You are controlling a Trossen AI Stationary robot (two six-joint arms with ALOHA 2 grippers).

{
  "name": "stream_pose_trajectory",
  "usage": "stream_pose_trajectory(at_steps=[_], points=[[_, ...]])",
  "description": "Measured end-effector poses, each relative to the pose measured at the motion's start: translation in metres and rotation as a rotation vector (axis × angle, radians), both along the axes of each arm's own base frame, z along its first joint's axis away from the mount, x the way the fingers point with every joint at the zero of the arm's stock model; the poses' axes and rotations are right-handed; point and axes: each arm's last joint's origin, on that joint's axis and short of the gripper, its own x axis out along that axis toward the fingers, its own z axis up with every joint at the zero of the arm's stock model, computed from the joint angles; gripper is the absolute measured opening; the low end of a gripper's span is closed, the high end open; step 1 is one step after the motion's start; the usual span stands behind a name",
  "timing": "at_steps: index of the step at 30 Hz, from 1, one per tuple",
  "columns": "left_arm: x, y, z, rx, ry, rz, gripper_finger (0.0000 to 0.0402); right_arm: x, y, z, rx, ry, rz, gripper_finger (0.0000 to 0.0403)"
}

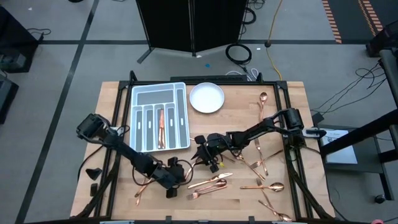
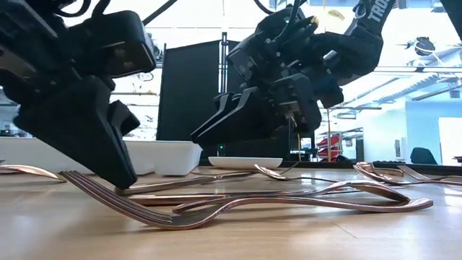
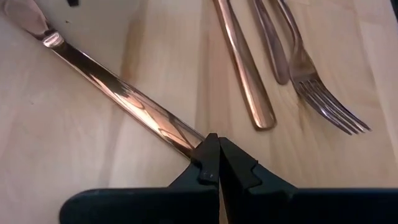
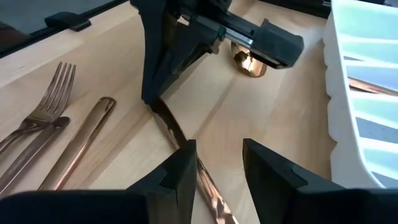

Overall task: Sort silverware
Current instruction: Put the knife on the utensil tray

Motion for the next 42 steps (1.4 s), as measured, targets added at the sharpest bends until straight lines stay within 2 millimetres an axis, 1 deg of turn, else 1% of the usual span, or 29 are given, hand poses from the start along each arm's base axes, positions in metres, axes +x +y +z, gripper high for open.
stream_pose_trajectory(at_steps=[13, 18, 24, 27, 30, 32, 34, 37, 42], points=[[-0.011, -0.01, -0.003, -0.011, 0.046, -0.01, 0.0, 0.0, 0.004, 0.002, -0.014, -0.028, 0.019, 0.0123], [-0.012, -0.01, -0.003, -0.008, 0.054, -0.013, 0.0, 0.0, 0.009, 0.002, -0.04, -0.048, 0.045, 0.0123], [-0.012, -0.01, -0.003, -0.005, 0.058, -0.014, 0.0, 0.0, 0.01, 0.002, -0.018, -0.04, 0.03, 0.0123], [-0.012, -0.01, -0.003, -0.005, 0.058, -0.014, 0.0, 0.006, 0.013, -0.008, -0.011, -0.023, 0.038, 0.0123], [-0.012, -0.01, -0.004, -0.005, 0.059, -0.014, 0.0, 0.017, 0.019, -0.022, -0.002, 0.01, 0.045, 0.0123], [-0.012, -0.01, -0.004, -0.005, 0.059, -0.014, 0.0, 0.024, 0.023, -0.027, -0.01, 0.014, 0.057, 0.0123], [-0.012, -0.01, -0.004, -0.005, 0.059, -0.014, 0.0, 0.032, 0.027, -0.027, -0.023, 0.024, 0.067, 0.0123], [-0.012, -0.011, -0.004, -0.007, 0.061, -0.017, 0.0, 0.037, 0.028, -0.028, -0.037, 0.104, 0.075, 0.0123], [-0.013, -0.011, -0.004, -0.004, 0.062, -0.018, 0.0, 0.034, 0.028, -0.028, -0.056, 0.192, 0.08, 0.0123]])
